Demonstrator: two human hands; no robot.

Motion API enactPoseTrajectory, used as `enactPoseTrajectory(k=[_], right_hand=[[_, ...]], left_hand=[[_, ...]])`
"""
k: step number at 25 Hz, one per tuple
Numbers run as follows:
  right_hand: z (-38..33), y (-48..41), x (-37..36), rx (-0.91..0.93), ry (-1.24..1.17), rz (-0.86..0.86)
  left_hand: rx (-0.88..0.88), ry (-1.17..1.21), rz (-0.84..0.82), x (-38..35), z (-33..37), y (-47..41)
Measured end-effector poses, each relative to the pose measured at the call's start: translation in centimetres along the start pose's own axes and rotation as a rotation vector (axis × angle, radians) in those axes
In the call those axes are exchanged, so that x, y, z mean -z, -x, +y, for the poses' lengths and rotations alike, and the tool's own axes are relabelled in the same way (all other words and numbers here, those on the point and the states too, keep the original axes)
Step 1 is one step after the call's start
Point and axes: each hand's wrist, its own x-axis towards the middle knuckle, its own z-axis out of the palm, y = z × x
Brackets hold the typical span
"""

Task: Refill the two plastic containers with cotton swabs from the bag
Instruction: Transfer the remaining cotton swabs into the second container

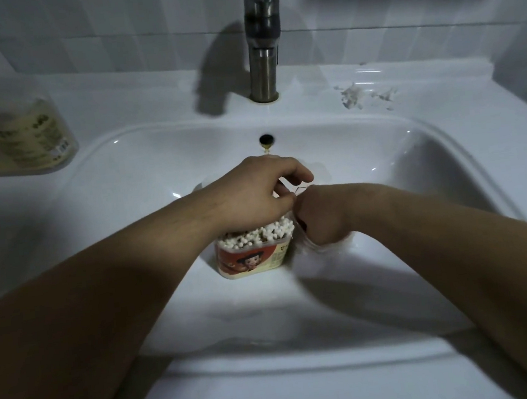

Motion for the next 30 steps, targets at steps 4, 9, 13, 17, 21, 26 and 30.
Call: enactPoseTrajectory(k=[4,9,13,17,21,26,30], right_hand=[[-0.1,0.6,0.9,0.049,0.03,0.011],[0.4,0.6,0.9,0.022,-0.025,0.049],[0.2,0.7,1.1,-0.023,-0.036,0.054],[0.3,1.0,1.4,-0.057,-0.11,0.084],[0.2,1.8,2.0,-0.051,-0.161,0.072],[0.2,1.4,2.0,-0.056,-0.131,0.099],[0.4,1.6,2.0,-0.07,-0.245,0.029]], left_hand=[[0.031,0.017,-0.005,-0.1,0.0,-0.1],[0.068,0.009,0.01,-0.1,0.1,-0.2],[0.076,-0.008,0.025,-0.1,0.2,-0.2],[0.096,-0.006,0.062,0.0,0.5,-0.1],[0.131,-0.016,0.065,0.1,1.0,0.0],[0.16,-0.038,0.067,0.2,1.2,-0.2],[0.149,-0.039,0.063,0.2,1.3,0.0]])
